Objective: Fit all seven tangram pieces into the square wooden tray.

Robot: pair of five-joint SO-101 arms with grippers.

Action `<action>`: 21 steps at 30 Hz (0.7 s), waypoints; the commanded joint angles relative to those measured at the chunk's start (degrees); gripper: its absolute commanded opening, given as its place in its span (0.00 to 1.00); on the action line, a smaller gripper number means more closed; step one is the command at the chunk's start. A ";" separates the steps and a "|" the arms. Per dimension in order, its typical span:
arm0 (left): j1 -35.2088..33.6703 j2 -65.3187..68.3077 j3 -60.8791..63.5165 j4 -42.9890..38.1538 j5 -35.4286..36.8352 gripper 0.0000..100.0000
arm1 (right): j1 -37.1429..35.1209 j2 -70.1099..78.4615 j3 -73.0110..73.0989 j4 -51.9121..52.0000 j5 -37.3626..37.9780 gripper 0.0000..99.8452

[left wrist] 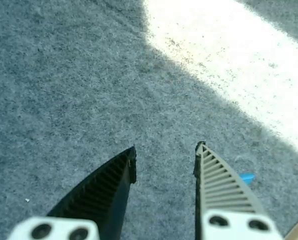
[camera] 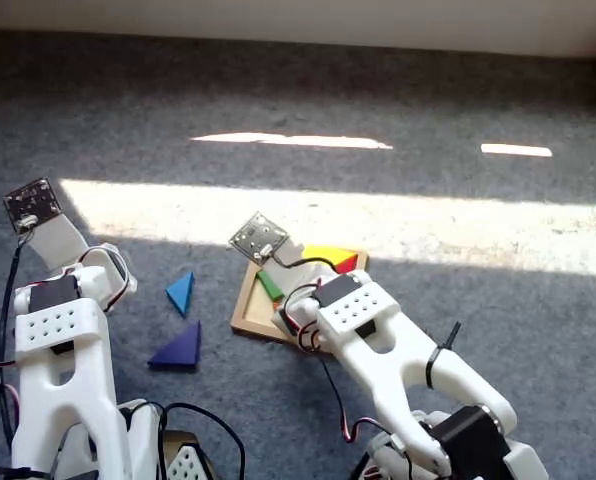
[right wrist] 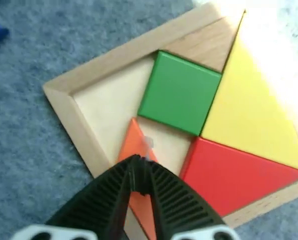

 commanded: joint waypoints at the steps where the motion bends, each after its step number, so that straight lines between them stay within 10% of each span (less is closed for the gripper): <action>1: -0.22 -1.27 -2.95 -0.62 0.44 0.20 | -0.04 -1.01 -0.13 1.71 0.62 0.01; 13: -0.40 -1.36 -4.62 0.44 0.35 0.26 | 1.89 -26.33 5.85 1.89 -5.63 0.01; 21: 2.77 -0.92 -21.14 19.96 -10.90 0.30 | 11.47 -31.60 6.90 1.80 -12.31 0.01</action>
